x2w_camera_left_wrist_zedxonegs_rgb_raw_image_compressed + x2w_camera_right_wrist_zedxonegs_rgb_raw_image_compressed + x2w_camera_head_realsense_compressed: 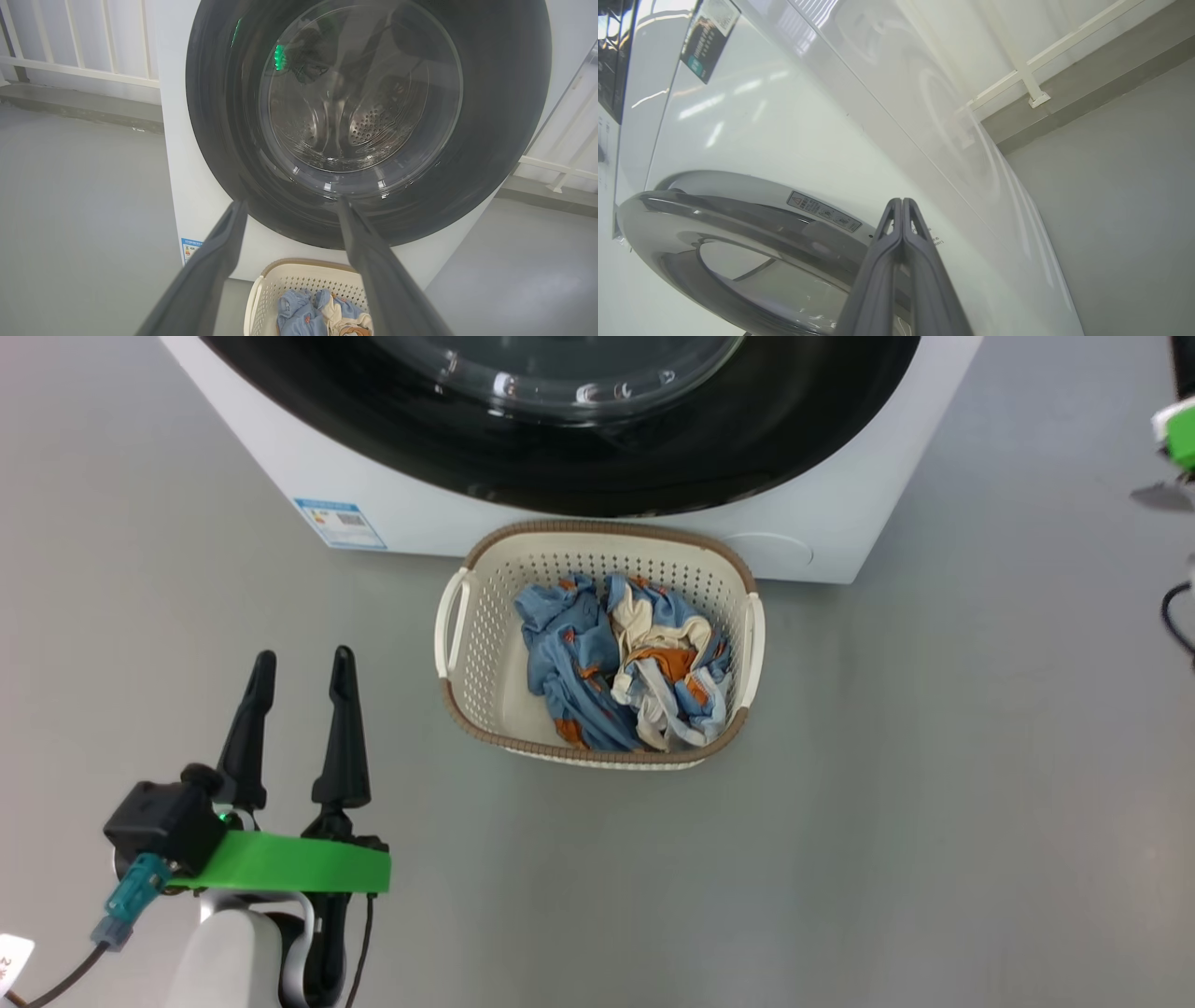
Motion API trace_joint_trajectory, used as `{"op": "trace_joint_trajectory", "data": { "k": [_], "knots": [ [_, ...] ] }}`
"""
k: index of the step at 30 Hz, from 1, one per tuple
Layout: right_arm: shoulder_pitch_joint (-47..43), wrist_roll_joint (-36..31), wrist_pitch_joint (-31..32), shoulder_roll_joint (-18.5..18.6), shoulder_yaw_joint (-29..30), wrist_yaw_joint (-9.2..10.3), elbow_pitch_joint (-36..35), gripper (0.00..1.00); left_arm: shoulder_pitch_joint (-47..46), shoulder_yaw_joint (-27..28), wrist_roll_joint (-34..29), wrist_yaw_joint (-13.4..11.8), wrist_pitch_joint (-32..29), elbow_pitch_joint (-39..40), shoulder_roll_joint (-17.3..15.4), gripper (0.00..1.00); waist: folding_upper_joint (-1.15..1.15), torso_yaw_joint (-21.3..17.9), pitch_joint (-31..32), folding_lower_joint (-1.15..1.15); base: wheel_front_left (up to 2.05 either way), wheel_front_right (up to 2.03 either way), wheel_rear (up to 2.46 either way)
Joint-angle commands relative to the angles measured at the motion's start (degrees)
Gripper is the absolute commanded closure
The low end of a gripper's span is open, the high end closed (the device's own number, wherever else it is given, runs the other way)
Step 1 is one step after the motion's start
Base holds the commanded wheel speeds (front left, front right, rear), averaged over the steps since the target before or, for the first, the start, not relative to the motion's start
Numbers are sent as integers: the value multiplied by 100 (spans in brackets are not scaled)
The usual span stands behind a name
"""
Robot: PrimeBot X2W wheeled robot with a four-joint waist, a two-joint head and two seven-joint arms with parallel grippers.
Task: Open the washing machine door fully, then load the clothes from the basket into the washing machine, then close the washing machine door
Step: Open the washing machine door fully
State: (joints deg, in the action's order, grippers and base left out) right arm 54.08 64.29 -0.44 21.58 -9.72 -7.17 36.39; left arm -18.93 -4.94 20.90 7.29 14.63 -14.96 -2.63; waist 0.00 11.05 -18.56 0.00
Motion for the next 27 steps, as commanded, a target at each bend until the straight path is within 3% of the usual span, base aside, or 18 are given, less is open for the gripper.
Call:
{"op": "trace_joint_trajectory", "data": {
  "k": [1, 8, 17, 27],
  "knots": [
    [227, 135, 106, 40, -101, -32, -81, 100, -167, 174, -67, 15, 37, 179, -116, 0, 0, 64, -134, 0, 0, 0, 0],
    [692, 878, 790, 64, -372, -32, -270, 100, -228, 220, -58, 18, 37, 200, -101, 0, 0, 139, -382, 0, 0, 0, 0],
    [1220, 2054, 1815, 78, -233, -32, -197, 100, -264, 95, 36, 19, 37, 194, -77, 0, 0, 271, -617, 0, 0, 0, 0],
    [1806, 2268, 2431, 133, -330, -32, 297, 100, -363, -31, 132, 19, 37, 172, -55, 0, 0, 418, -838, 0, 0, 0, 0]
  ]
}}
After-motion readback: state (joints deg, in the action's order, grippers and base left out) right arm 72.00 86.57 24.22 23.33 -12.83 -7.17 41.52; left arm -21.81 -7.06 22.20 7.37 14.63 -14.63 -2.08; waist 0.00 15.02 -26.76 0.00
